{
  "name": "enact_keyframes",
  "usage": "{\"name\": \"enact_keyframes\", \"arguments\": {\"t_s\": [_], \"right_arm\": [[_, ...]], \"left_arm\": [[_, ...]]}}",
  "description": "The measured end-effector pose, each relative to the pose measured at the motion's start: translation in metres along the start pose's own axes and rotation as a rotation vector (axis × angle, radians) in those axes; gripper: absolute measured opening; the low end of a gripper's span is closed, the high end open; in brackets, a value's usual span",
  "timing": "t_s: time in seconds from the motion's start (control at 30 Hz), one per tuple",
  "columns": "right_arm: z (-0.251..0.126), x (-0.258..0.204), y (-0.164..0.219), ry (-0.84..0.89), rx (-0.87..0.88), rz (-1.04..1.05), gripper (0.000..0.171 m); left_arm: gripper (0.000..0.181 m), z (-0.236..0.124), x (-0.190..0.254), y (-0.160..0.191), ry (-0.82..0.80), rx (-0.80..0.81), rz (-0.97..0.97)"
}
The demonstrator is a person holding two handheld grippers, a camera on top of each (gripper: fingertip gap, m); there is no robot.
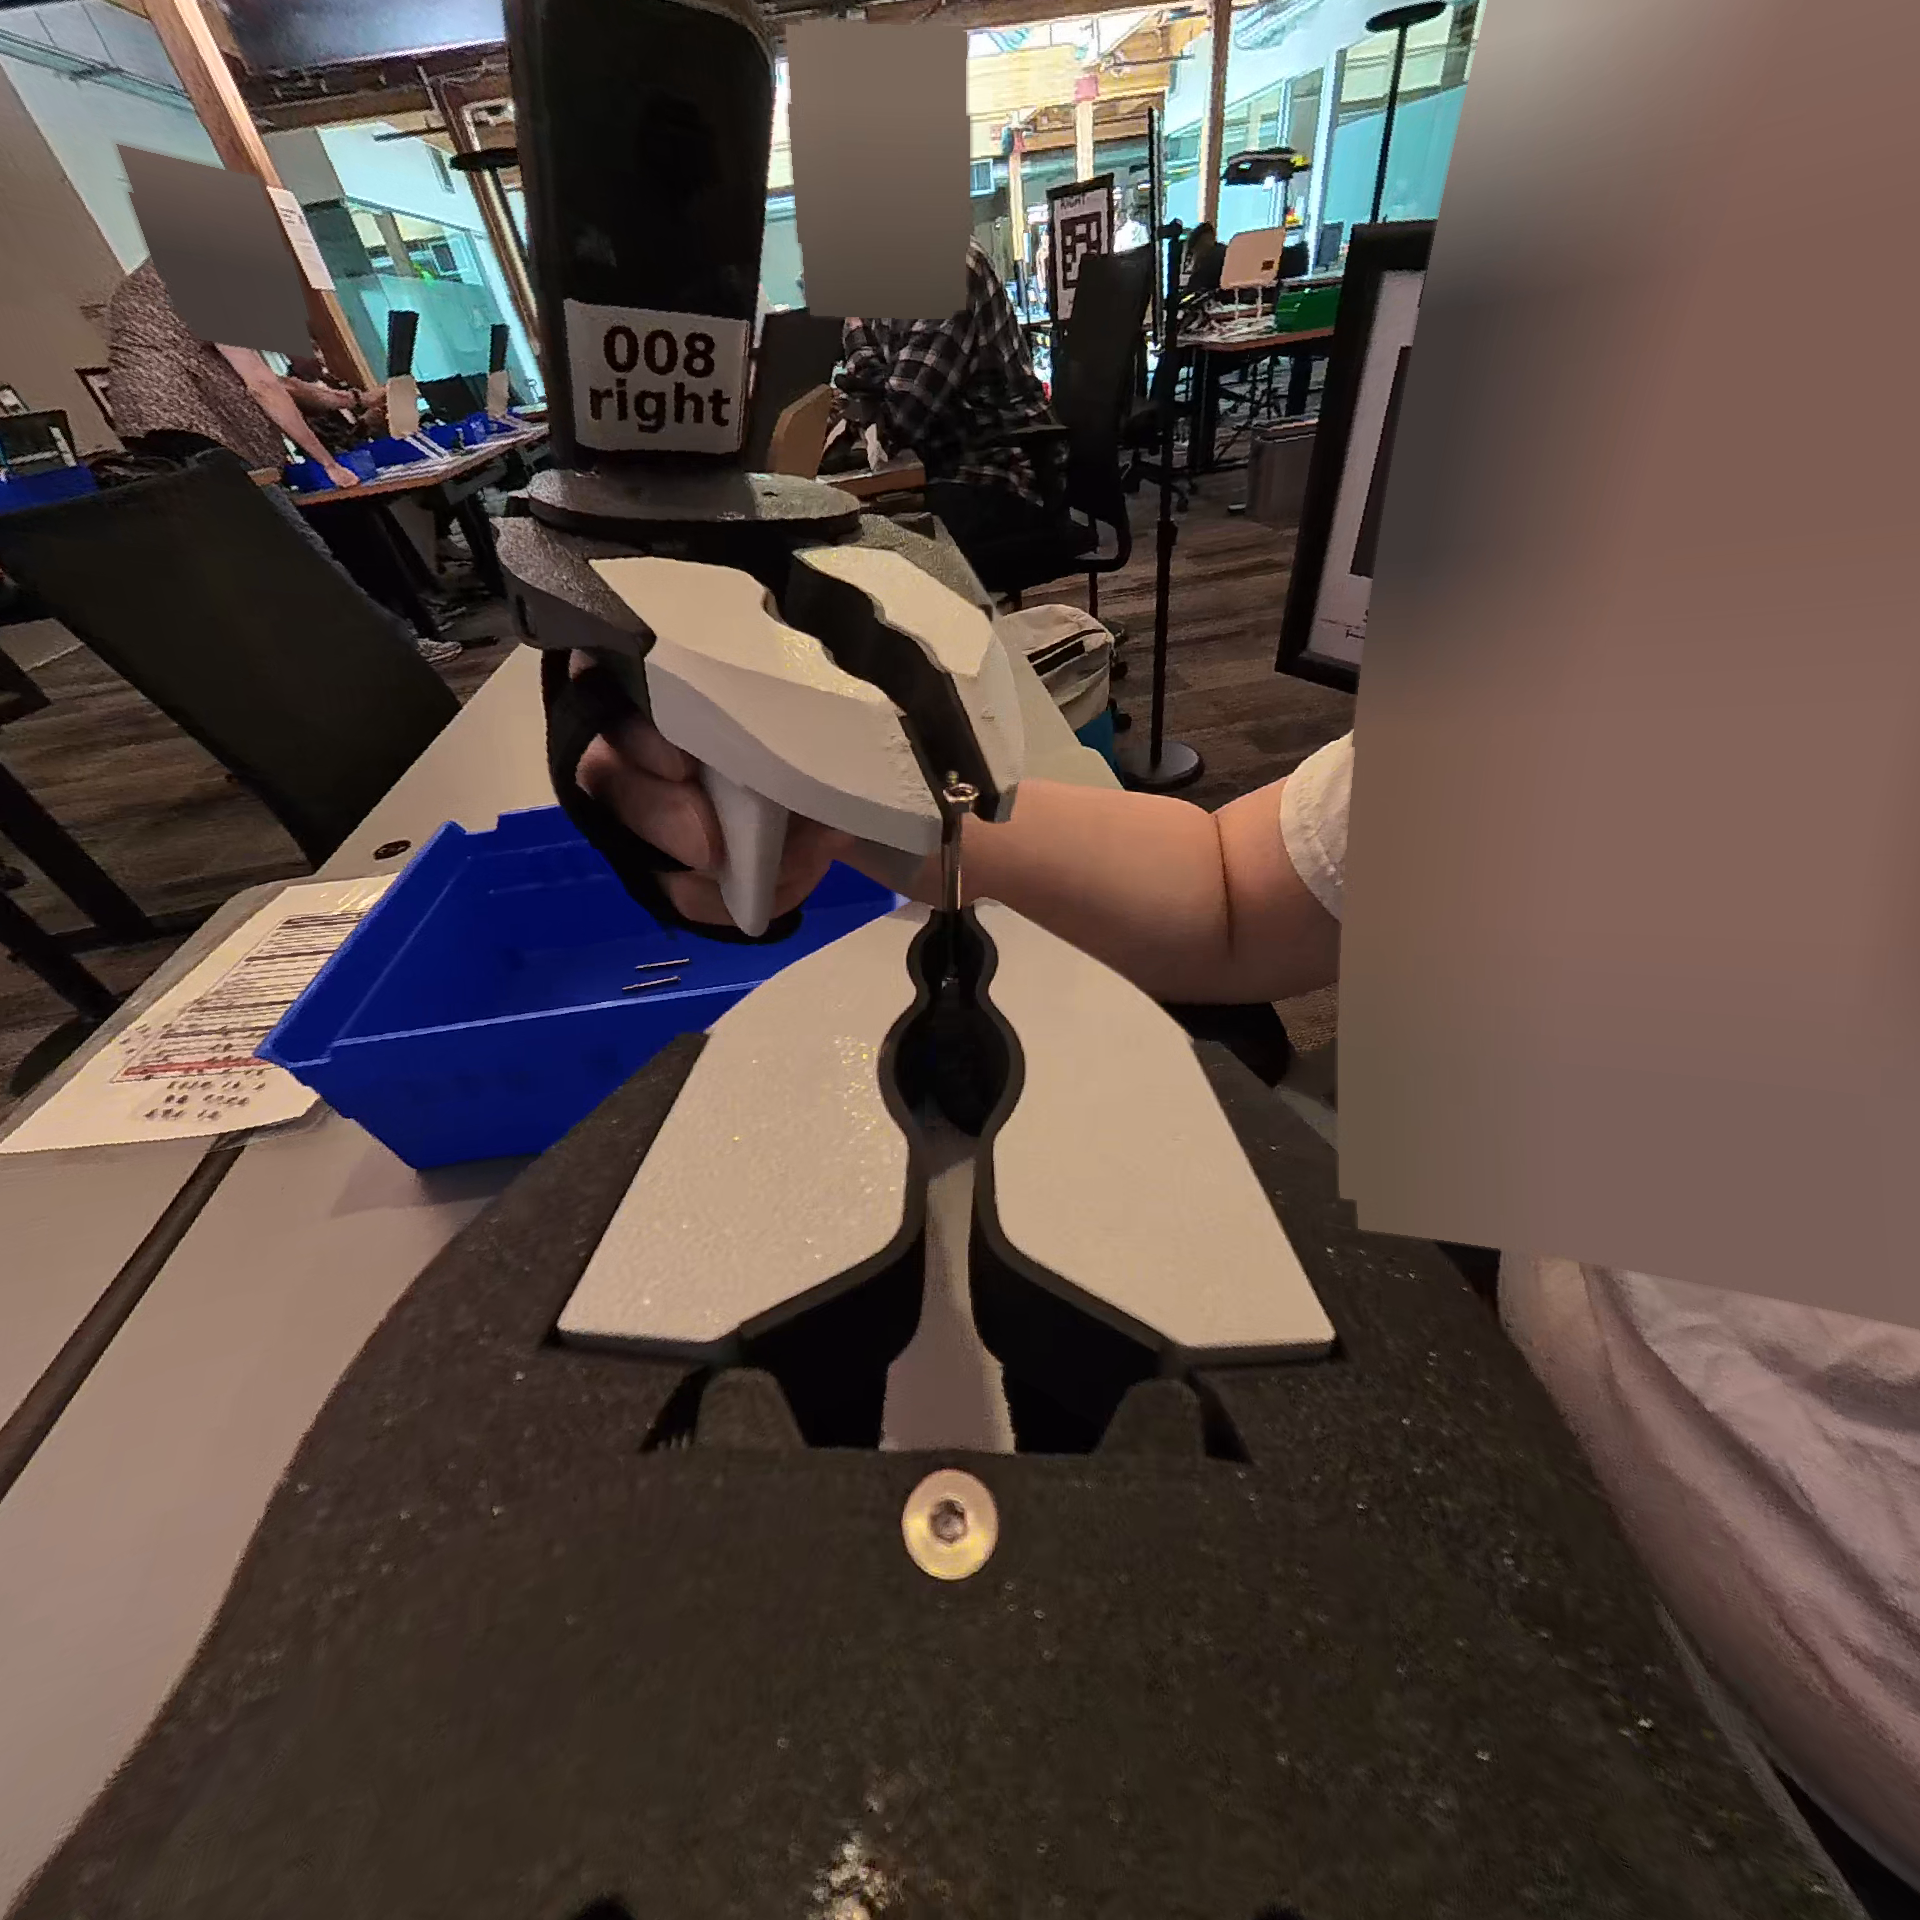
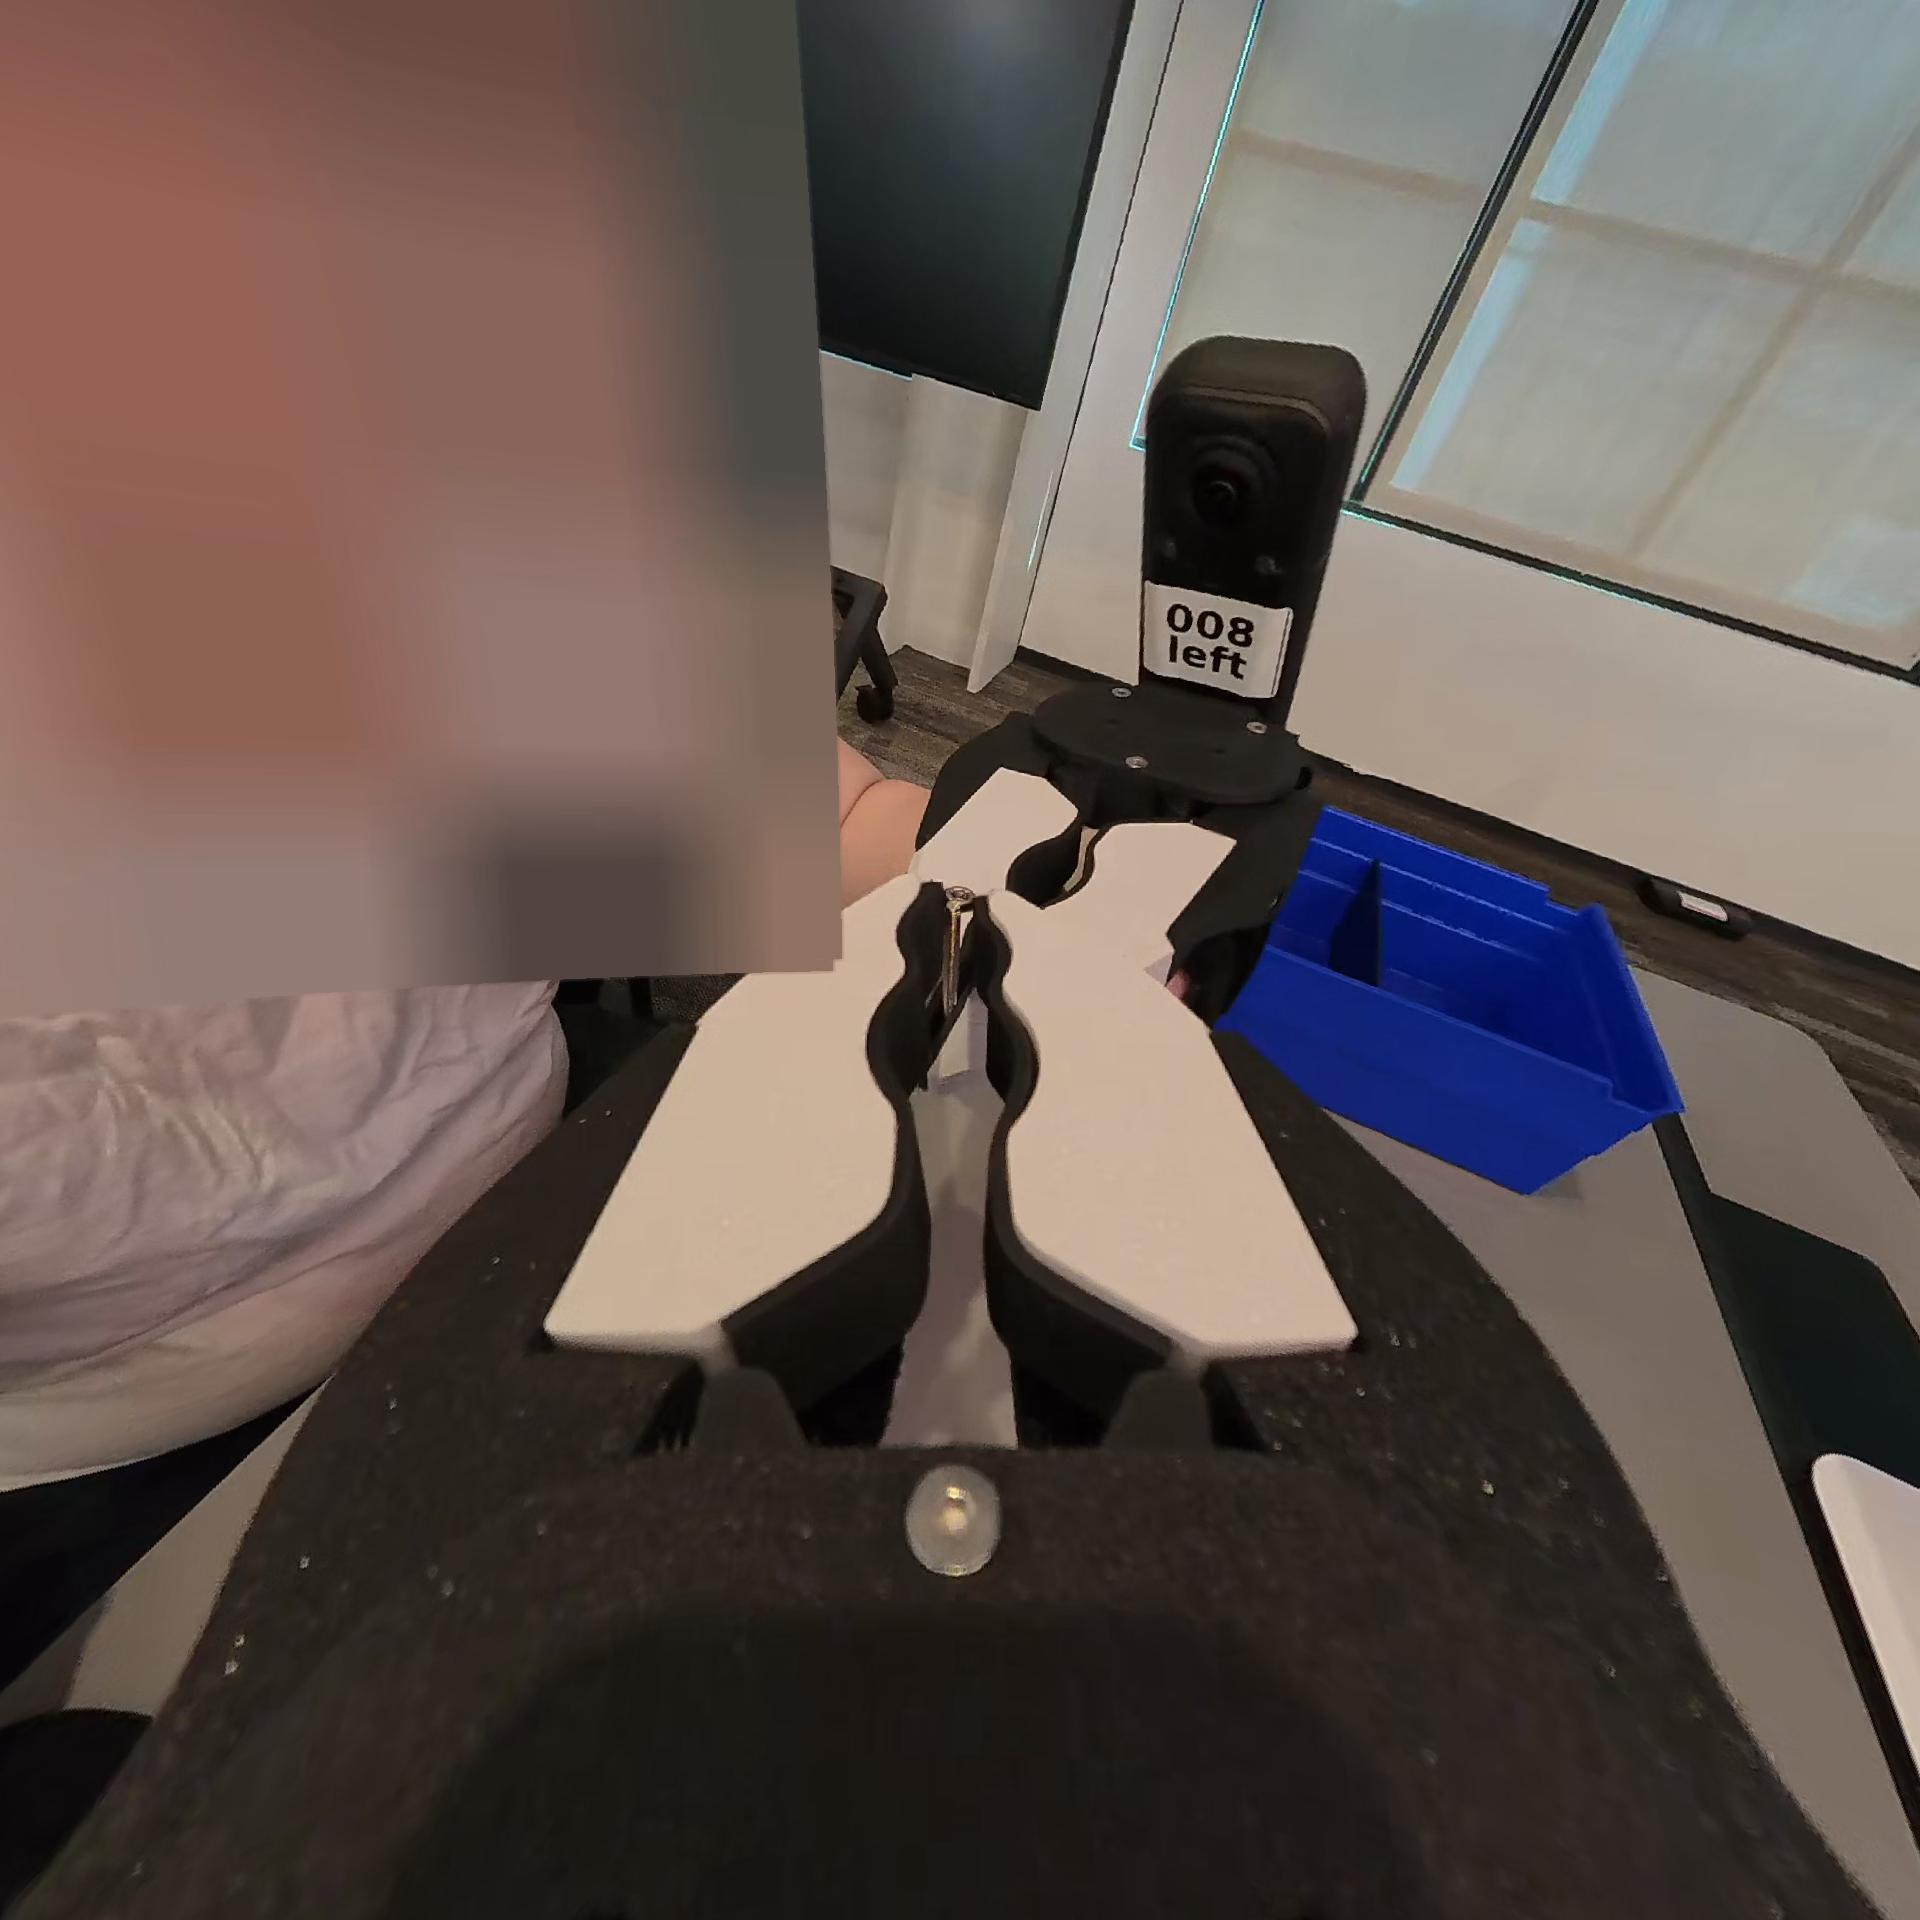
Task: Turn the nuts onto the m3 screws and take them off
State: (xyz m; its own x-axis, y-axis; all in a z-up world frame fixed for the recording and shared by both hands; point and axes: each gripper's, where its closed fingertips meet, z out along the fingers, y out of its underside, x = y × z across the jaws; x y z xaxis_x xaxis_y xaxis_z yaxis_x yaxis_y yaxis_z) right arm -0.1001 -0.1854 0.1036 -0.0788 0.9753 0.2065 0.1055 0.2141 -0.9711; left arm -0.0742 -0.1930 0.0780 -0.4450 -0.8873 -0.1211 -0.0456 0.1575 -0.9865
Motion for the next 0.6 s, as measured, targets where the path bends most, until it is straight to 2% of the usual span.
{"name": "enact_keyframes", "arguments": {"t_s": [0.33,0.6], "right_arm": [[-0.006,0.003,-0.013,0.042,0.069,-0.036,0.005],[-0.003,0.003,-0.003,0.034,0.009,-0.034,0.005]], "left_arm": [[0.002,-0.002,-0.002,-0.002,-0.025,0.000,0.012],[0.002,-0.003,-0.004,-0.002,-0.031,-0.004,0.011]]}}
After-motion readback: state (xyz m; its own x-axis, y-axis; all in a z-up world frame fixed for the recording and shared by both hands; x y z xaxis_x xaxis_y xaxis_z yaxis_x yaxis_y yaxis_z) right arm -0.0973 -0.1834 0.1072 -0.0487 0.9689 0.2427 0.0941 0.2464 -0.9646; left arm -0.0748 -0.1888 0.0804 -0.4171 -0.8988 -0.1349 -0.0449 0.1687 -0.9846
